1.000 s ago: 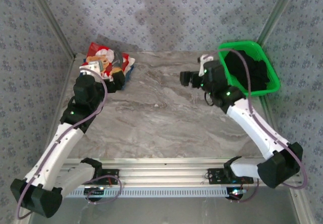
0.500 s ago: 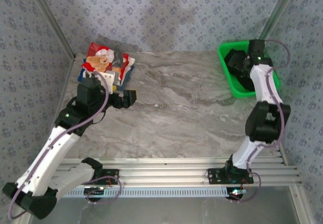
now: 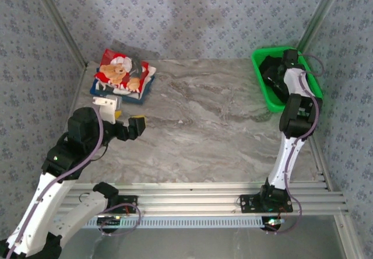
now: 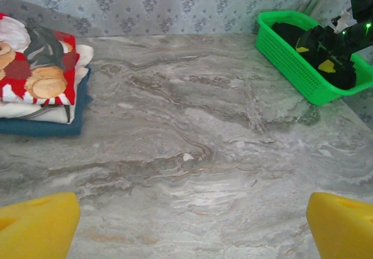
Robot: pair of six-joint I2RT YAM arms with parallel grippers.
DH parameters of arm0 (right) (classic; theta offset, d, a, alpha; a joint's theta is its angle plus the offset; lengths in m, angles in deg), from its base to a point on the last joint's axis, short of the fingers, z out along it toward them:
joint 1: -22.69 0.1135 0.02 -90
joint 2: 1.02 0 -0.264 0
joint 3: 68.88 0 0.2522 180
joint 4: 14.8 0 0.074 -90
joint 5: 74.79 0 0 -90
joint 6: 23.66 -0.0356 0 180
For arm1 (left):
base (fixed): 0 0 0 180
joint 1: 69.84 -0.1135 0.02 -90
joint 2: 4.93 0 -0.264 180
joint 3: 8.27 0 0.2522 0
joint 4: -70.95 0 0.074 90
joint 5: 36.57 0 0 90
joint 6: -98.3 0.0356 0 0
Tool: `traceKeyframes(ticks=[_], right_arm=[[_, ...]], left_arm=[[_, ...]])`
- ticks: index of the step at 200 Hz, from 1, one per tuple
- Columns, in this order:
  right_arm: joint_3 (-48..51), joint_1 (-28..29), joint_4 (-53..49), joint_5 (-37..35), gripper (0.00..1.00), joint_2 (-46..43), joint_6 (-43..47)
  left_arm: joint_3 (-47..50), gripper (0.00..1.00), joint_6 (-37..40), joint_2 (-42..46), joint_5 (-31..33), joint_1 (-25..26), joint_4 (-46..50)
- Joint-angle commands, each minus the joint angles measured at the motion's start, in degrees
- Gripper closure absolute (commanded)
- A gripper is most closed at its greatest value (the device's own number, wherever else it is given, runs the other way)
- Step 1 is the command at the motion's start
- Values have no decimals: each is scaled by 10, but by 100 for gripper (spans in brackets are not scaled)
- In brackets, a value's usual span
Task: Fold and stack the t-shirts
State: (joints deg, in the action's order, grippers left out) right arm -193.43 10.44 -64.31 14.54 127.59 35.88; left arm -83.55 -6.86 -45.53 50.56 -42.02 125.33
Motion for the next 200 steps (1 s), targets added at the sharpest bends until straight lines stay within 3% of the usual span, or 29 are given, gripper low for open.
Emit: traceKeyframes(ticks=[1,16,63,79,109,126,144,200], right_arm=[[-17,-2,-16,-20,8,30,-36],[-15,-2,9,-39,8,40,-43],[-92,-1,-46,-36,14,110,-47],[-108,0,-55,-34,21,127,-51],[-114,0,-44,-38,53,132,-65],[-88,2,6,-35,76,106,-63],[-36,6,95,-16,87,50,-61],[58,46,241,19,92,-135,20]], left_arm=[[8,0,-9,-5,27,2,11],[15,0,-9,-7,27,2,0],[21,1,-15,-19,28,2,-3],[23,0,-16,-17,28,2,-4],[29,0,-21,-14,25,2,-2],[37,0,-21,-8,25,1,-2],[47,0,-25,-2,23,1,-4],[69,0,-42,18,6,1,-14]])
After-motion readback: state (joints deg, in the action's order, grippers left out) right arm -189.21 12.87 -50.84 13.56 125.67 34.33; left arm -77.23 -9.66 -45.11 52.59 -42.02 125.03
